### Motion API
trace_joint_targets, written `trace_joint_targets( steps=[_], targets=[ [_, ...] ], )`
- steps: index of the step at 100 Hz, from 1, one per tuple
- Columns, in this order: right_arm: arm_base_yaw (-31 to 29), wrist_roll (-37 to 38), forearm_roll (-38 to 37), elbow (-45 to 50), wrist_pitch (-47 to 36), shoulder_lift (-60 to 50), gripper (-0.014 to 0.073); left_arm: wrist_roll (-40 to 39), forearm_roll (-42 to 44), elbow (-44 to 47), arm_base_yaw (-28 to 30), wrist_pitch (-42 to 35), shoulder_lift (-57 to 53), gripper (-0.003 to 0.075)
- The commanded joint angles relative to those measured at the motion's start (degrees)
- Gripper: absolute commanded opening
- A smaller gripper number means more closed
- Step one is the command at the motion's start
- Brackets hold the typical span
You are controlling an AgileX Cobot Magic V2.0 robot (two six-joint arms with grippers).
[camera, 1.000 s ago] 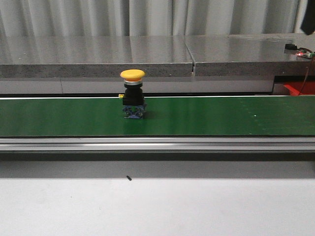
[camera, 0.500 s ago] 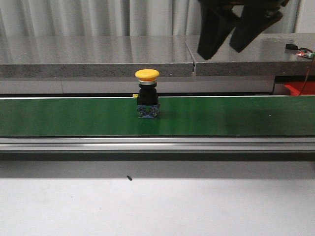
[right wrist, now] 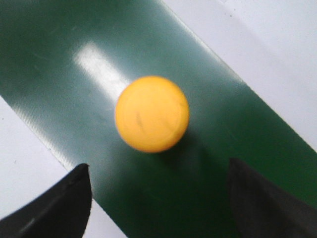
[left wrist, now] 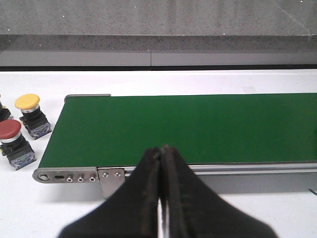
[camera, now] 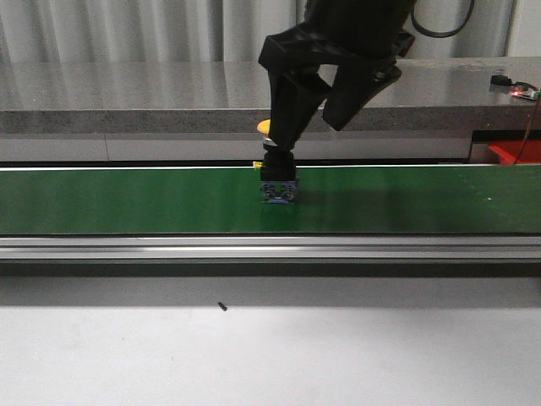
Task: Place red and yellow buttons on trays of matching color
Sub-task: 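Lower the right gripper onto the yellow button on the belt and grasp it, then carry the yellow button into the yellow tray and open the right gripper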
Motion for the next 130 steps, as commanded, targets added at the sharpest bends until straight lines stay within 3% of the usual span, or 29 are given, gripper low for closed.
trace_joint_targets(
  steps=[1,24,53,84,101,130],
  targets=[
    [0.0,-0.6,0.3,-3.9,-2.3,-1.1,0.0561,-0.3,-0.7,-1.5,-0.5,-4.5,0.4,-0.002],
    [0.0,-0.6,0.3,-9.1,0.7,3.1,0.054,-0.3,-0.7,-1.5,-0.5,-4.5,0.4,-0.002],
    [-0.1,0.4,0.3,-10.5,5.9,4.5,0.0232,-0.3,-0.7,-1.5,-0.5,-4.5,0.4,-0.002],
    [-2.2,1.1,0.3,-10.5,9.6,1.0,0.0222,-0.3,-0.7,-1.5,-0.5,-4.5,0.4,-0.002],
    [-9.3,1.8,0.3,-10.5,15.1,-4.0,0.0222,-0.3,-0.7,-1.5,-0.5,-4.5,0.4,-0.002],
    [-31.5,3.8,0.8,-10.3,19.9,-11.5,0.0222,-0.3,-0.7,-1.5,-0.5,-4.5,0.4,-0.002]
  ],
)
